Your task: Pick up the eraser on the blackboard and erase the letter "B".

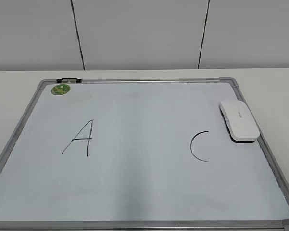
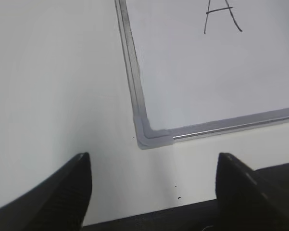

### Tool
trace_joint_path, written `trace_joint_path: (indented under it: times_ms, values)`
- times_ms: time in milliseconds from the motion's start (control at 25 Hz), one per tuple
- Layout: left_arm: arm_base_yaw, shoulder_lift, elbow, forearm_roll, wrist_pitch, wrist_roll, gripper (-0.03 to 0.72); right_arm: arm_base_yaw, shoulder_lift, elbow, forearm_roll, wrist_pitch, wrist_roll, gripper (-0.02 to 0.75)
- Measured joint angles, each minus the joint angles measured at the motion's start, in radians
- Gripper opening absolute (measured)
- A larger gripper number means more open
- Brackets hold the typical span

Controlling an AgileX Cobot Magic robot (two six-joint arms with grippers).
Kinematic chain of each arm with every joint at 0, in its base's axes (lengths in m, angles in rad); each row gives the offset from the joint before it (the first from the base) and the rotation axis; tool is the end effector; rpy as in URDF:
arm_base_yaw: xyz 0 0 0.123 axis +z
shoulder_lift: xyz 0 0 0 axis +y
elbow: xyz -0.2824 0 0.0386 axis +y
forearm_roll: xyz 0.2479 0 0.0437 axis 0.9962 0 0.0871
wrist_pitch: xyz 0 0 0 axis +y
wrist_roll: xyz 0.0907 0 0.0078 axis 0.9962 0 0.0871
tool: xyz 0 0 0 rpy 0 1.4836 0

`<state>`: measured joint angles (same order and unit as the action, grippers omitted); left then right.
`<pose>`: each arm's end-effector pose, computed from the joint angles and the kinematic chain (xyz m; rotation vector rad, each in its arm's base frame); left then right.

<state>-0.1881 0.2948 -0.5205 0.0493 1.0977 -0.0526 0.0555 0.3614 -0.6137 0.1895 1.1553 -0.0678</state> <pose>0.0372 -0.0030 0.2757 0.1644 2.3491 -0.0550 0.0395 0.0179 0.2982 -0.1372 2.3732 0.2370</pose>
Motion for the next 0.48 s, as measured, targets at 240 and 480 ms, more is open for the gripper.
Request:
trace_joint_path:
  times_ms: [240, 480]
  values:
    - [-0.01, -0.08, 0.003, 0.005, 0.0, 0.0, 0.59, 0.0, -0.117, 0.088, -0.068, 0.038, -0.002, 0.563]
    - [-0.01, -0.112, 0.006, 0.007, 0.0, 0.0, 0.59, 0.0, -0.164, 0.117, -0.112, 0.005, -0.002, 0.557]
